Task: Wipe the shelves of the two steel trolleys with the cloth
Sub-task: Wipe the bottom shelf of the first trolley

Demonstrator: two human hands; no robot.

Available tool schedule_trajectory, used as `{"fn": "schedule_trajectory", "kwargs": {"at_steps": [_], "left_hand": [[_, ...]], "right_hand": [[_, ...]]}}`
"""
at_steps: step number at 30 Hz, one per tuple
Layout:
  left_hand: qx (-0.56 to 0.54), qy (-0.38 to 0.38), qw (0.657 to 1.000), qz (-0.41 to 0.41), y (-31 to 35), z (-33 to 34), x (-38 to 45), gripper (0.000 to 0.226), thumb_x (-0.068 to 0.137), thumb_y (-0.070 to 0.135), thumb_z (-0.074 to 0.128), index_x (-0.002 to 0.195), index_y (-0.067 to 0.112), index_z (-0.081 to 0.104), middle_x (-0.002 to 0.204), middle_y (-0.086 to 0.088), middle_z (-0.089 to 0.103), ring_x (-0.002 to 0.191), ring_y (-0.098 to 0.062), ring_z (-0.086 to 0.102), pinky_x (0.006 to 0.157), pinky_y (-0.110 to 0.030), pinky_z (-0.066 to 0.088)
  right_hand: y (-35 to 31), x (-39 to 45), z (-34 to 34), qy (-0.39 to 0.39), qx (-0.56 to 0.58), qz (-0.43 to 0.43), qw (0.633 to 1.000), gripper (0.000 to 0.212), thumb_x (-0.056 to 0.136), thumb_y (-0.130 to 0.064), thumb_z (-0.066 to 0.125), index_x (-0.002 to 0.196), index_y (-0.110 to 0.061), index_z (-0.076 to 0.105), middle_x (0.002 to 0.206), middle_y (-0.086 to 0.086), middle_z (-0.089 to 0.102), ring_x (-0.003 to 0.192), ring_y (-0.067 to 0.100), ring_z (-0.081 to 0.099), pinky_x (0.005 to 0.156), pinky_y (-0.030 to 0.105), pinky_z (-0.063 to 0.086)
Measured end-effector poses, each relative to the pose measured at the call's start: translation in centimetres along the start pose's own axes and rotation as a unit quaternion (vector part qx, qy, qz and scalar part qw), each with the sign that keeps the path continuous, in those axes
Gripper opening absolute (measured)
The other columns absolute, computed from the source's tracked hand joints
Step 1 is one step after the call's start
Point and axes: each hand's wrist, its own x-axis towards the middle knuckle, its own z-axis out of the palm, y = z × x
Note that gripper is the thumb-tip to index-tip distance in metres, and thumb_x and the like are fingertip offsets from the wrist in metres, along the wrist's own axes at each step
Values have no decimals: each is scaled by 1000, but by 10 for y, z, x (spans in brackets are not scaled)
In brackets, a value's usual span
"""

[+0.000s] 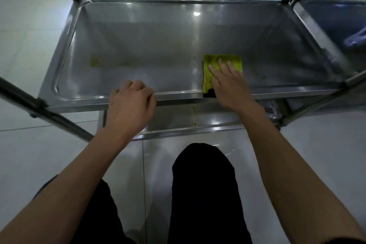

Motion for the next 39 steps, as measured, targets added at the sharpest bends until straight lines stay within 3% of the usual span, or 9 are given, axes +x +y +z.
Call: {"fn": "schedule_trajectory", "kwargs": {"at_steps": [3, 10, 16, 21, 30, 39], "left_hand": [[-9, 2, 1000, 19, -2, 2, -4, 22, 97, 26, 57, 103, 15, 75, 105, -3, 69, 97, -28, 60, 76, -46, 52], [-43, -34, 995, 87, -24, -6, -8, 30, 94, 24, 63, 122, 17, 71, 121, -3, 66, 108, -28, 60, 85, -44, 51], [-21, 21, 999, -24, -60, -34, -14, 32, 93, 35, 52, 107, 18, 75, 110, -7, 68, 105, -35, 56, 83, -48, 49], [26, 3, 995, -97, -96, -51, -30, 26, 96, 31, 58, 108, 17, 76, 111, -7, 68, 106, -34, 57, 82, -45, 51], [30, 5, 997, -72, -115, -52, -43, 24, 97, 28, 58, 106, 18, 78, 109, -2, 70, 98, -32, 62, 81, -46, 51], [26, -7, 997, -73, -135, -49, -49, 28, 100, 28, 52, 113, 19, 74, 116, 2, 69, 101, -29, 63, 82, -44, 50]], "right_hand": [[19, 6, -6, -3, -14, 33, 999, 52, 106, -31, 28, 157, -38, 22, 169, -5, 6, 155, 21, 3, 123, 52, 4], [4, 12, 2, -9, -47, 22, 999, 54, 105, -37, 24, 158, -41, 14, 169, -3, 1, 155, 25, -1, 121, 58, 3], [-63, 24, 19, -21, -46, -37, 998, 55, 105, -41, 20, 159, -37, 10, 169, 0, -6, 155, 26, -8, 121, 59, -3], [-139, 33, 38, -26, -57, -98, 993, 57, 104, -42, 18, 160, -33, 8, 169, 4, -8, 154, 29, -10, 119, 61, -6], [-247, 54, 59, -64, -43, -200, 977, 56, 105, -42, 18, 160, -33, 9, 169, 4, -10, 154, 29, -13, 117, 62, -12], [-296, 72, 69, -63, -55, -281, 956, 58, 104, -41, 25, 160, -32, 12, 169, 4, -4, 154, 29, -7, 117, 64, -6]]}}
